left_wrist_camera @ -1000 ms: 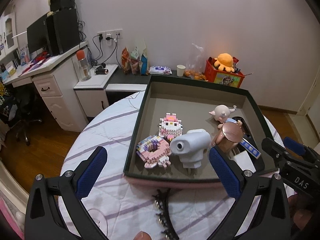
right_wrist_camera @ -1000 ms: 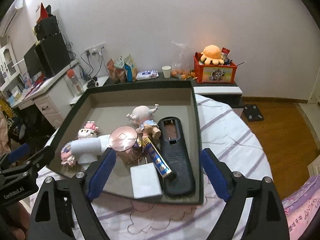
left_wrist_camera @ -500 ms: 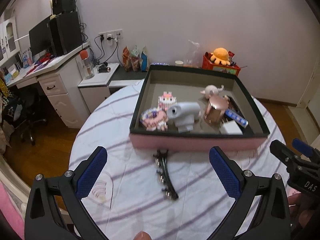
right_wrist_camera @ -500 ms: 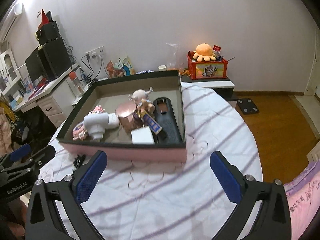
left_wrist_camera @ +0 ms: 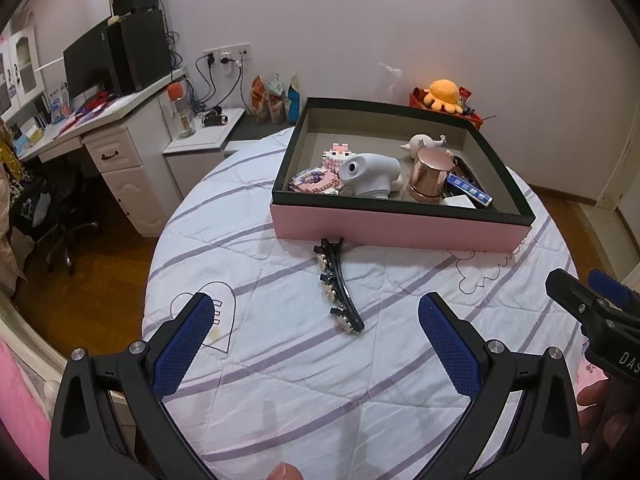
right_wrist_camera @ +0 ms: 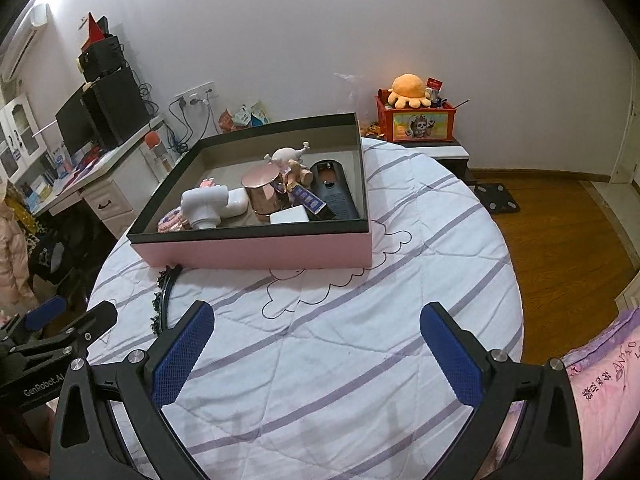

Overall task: Organize rigid objects
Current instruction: 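Move the left tool toward the black hair clip, then grasp the black hair clip with the left gripper and lift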

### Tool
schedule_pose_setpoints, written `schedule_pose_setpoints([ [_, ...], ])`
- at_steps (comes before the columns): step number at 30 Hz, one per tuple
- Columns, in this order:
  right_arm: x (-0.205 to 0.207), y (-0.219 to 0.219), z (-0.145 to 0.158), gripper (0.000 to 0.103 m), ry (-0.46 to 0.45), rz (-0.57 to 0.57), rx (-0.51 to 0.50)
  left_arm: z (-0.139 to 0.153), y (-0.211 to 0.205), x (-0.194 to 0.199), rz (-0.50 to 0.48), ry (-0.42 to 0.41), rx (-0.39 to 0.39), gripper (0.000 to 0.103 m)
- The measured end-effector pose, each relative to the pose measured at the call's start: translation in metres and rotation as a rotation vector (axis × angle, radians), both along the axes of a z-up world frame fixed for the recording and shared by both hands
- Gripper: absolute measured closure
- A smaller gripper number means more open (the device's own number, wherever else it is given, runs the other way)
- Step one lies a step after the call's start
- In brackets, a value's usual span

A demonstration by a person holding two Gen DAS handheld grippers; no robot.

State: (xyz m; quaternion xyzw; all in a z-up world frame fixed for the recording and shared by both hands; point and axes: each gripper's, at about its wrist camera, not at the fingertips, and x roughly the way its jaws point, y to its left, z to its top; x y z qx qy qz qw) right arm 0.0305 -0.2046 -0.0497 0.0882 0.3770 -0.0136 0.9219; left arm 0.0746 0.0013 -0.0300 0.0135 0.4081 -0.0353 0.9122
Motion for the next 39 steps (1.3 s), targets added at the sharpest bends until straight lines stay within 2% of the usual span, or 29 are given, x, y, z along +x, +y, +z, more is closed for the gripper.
schedule_pose_setpoints([
  [9,0.001,0.002,-0.004,0.000,0.015,0.004,-0.002,-0.017,0.006,0.005,0.018,0.052,-0.018,0.000],
  [16,0.010,0.002,-0.014,0.000,0.044,0.008,0.003,-0.038,-0.002,0.027,0.019,0.101,-0.040,0.000],
  [33,0.038,-0.007,-0.033,0.000,0.103,0.002,0.013,-0.083,-0.015,0.080,0.036,0.175,0.021,0.002],
  [36,0.042,-0.009,-0.034,0.000,0.106,-0.002,0.013,-0.082,-0.016,0.079,0.021,0.155,0.022,0.014],
  [38,0.043,-0.010,-0.033,0.000,0.107,-0.005,0.012,-0.079,-0.015,0.079,0.010,0.145,0.014,0.038],
  [39,0.043,-0.010,-0.033,0.000,0.107,-0.005,0.012,-0.077,-0.016,0.078,0.007,0.141,0.012,0.044],
])
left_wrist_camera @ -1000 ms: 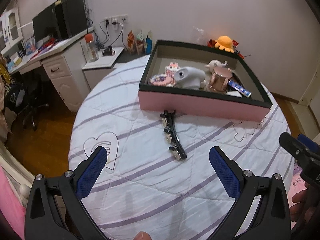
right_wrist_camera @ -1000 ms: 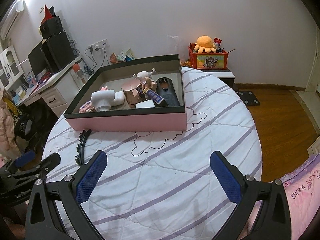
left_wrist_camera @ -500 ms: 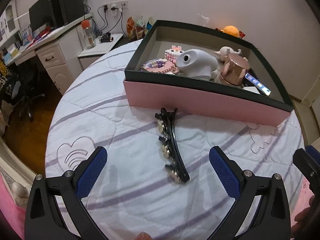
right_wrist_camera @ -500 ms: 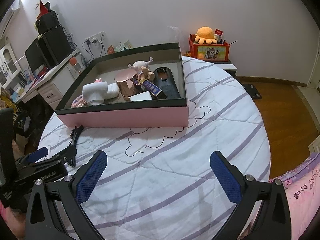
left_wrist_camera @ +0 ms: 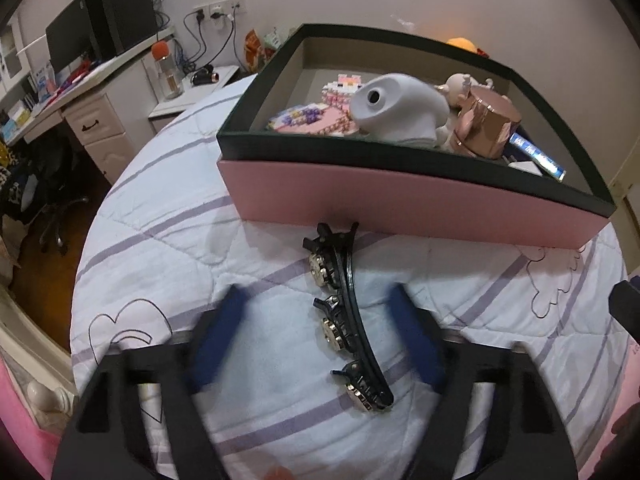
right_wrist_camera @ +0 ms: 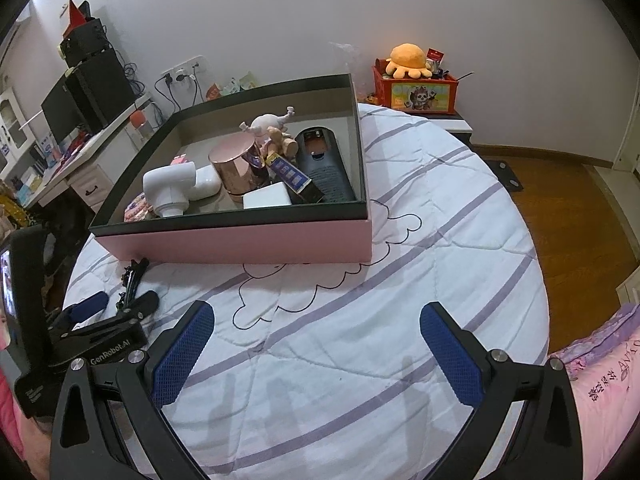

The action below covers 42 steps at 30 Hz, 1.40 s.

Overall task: Organize rigid objects
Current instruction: 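Grasp the black hair clip with the left gripper and lift, then lower the hair clip into the box and open the left gripper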

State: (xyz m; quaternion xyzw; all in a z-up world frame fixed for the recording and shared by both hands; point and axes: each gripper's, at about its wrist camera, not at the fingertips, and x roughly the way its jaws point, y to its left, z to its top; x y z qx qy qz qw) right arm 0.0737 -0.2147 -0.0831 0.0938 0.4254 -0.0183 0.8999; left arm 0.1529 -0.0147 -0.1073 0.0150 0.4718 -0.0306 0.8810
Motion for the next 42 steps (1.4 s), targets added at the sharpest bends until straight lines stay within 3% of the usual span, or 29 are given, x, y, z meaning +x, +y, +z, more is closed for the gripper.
schedule_pose_setpoints([
  [4,-0.001,0.002,0.001,0.000,-0.004,0.005,0.003,0.005,0.006,0.000,-0.013,-0.006,-0.028,0.084],
  [12,-0.007,0.005,0.009,0.000,-0.027,0.013,0.003,0.016,0.017,-0.014,-0.048,-0.010,-0.076,0.084],
  [21,-0.007,-0.001,0.020,0.000,-0.060,0.009,0.021,0.068,0.010,-0.021,-0.076,-0.111,-0.085,0.084],
  [30,0.016,-0.006,0.030,0.000,-0.087,0.003,0.021,0.096,-0.012,0.038,-0.115,-0.176,-0.093,0.084],
  [42,0.062,-0.013,0.026,0.000,-0.079,-0.003,0.014,0.058,-0.022,0.123,-0.117,-0.102,-0.091,0.084],
])
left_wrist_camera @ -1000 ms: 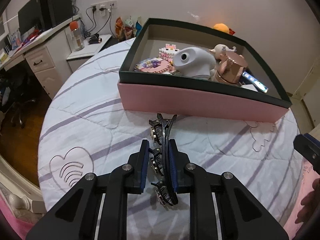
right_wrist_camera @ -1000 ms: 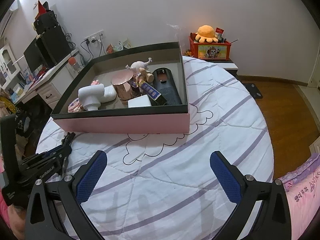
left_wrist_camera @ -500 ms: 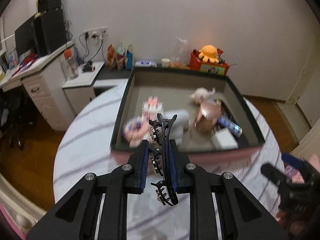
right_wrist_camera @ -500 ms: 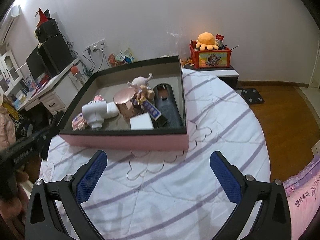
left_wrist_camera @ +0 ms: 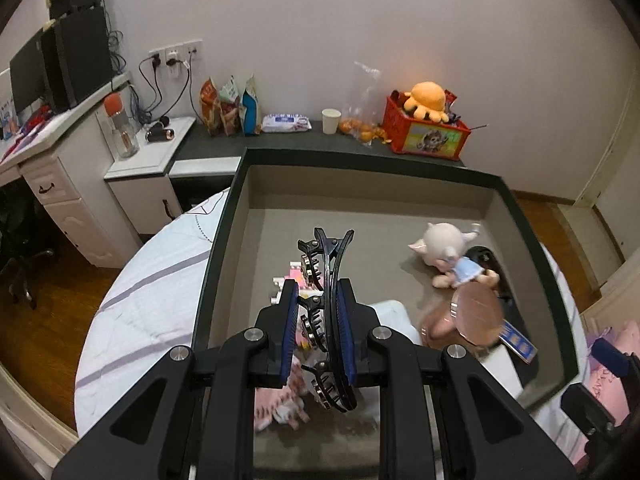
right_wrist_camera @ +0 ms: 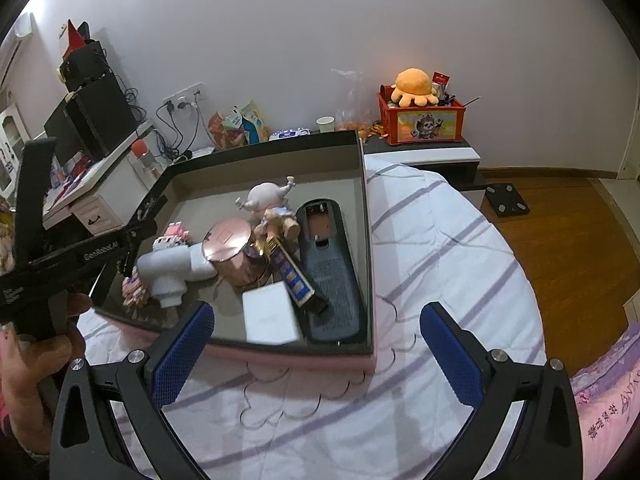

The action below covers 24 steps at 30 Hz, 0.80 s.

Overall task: Organize rigid objects
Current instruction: 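Lower the hair clip into the box and open the left gripper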

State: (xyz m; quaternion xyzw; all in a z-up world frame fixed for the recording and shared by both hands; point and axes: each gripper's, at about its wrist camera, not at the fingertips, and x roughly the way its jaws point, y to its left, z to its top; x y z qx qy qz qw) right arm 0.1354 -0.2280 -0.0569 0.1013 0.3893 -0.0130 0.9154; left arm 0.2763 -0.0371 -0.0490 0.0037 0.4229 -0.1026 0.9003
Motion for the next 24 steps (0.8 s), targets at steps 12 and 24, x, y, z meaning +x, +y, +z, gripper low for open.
schedule_pose_setpoints([
  [12,0.008,0.007,-0.005,0.000,0.024,0.000,-0.010,-0.011,-0.005,0.004,-0.007,0.010,0.019,0.014],
  [24,-0.035,0.013,0.026,0.000,-0.058,-0.019,-0.028,0.047,-0.004,-0.060,0.071,-0.142,0.164,0.000],
])
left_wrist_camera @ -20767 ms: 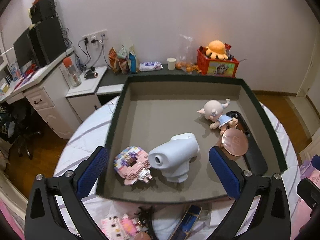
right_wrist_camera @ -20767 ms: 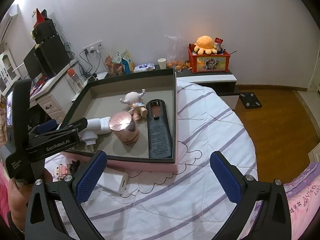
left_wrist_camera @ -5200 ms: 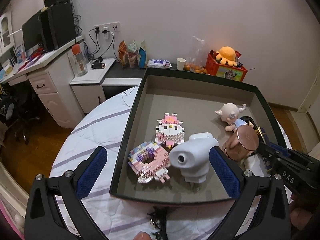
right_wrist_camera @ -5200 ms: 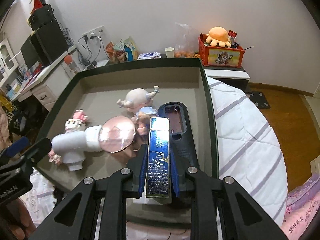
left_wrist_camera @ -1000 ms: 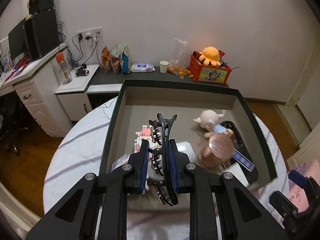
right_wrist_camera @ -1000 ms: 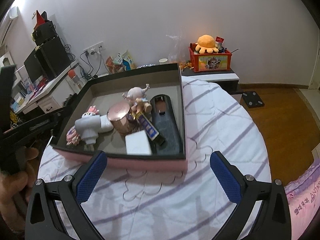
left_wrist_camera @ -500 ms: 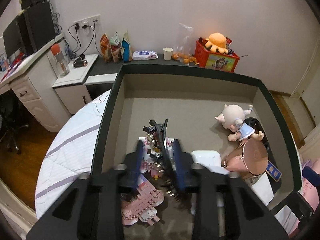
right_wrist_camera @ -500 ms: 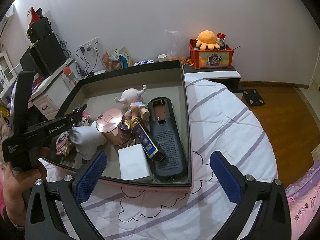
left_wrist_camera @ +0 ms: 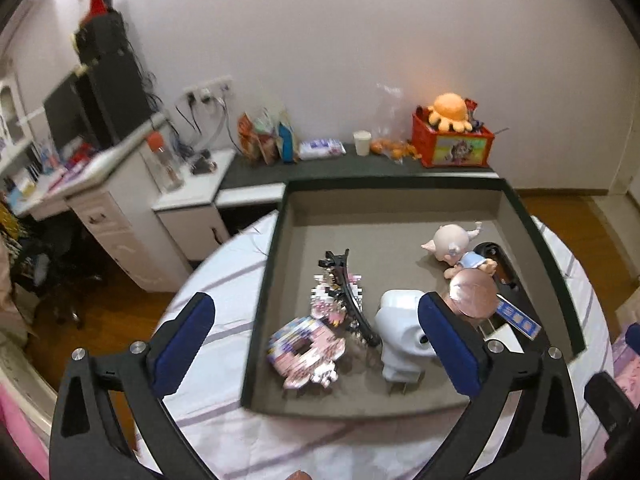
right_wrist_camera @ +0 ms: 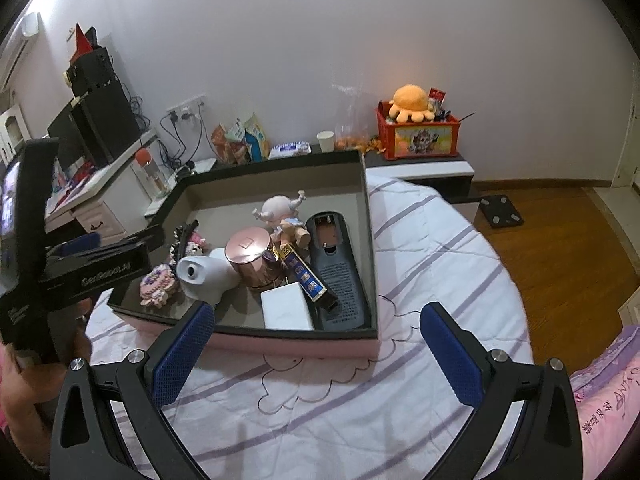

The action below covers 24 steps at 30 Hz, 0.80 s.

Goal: Organize rigid objects

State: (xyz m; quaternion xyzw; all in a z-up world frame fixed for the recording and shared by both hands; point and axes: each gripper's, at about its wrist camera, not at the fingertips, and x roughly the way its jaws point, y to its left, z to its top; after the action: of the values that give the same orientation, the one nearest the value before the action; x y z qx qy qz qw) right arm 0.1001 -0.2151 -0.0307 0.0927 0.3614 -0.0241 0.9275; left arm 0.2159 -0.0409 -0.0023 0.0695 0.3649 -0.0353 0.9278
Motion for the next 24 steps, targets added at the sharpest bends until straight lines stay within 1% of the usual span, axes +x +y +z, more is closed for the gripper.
schedule_pose_setpoints([
  [4,-0.019,-0.002,0.010,0.000,-0.021,-0.032,-0.007,0.023,0.008,-0.036,-0.003,-0.046,-0.032,0.000],
  [8,-0.043,-0.002,0.018,0.000,-0.039,-0.055,-0.011,0.038,0.015,-0.071,0.017,-0.067,-0.037,0.000],
  [10,-0.055,0.000,0.022,0.000,-0.052,-0.054,-0.012,0.040,0.018,-0.085,0.021,-0.057,-0.046,0.000],
  [12,-0.067,0.003,0.027,0.000,-0.066,-0.057,-0.013,0.042,0.024,-0.103,0.005,-0.047,-0.073,0.000],
  [13,-0.073,0.004,0.028,0.000,-0.072,-0.056,-0.012,0.042,0.025,-0.107,0.001,-0.048,-0.075,0.000],
  [16,-0.088,0.007,0.034,0.000,-0.085,-0.062,-0.017,0.045,0.028,-0.135,0.006,-0.067,-0.049,0.000],
  [24,-0.119,0.026,0.040,0.000,-0.100,-0.031,-0.040,0.049,0.040,-0.183,0.008,-0.081,-0.087,0.000],
])
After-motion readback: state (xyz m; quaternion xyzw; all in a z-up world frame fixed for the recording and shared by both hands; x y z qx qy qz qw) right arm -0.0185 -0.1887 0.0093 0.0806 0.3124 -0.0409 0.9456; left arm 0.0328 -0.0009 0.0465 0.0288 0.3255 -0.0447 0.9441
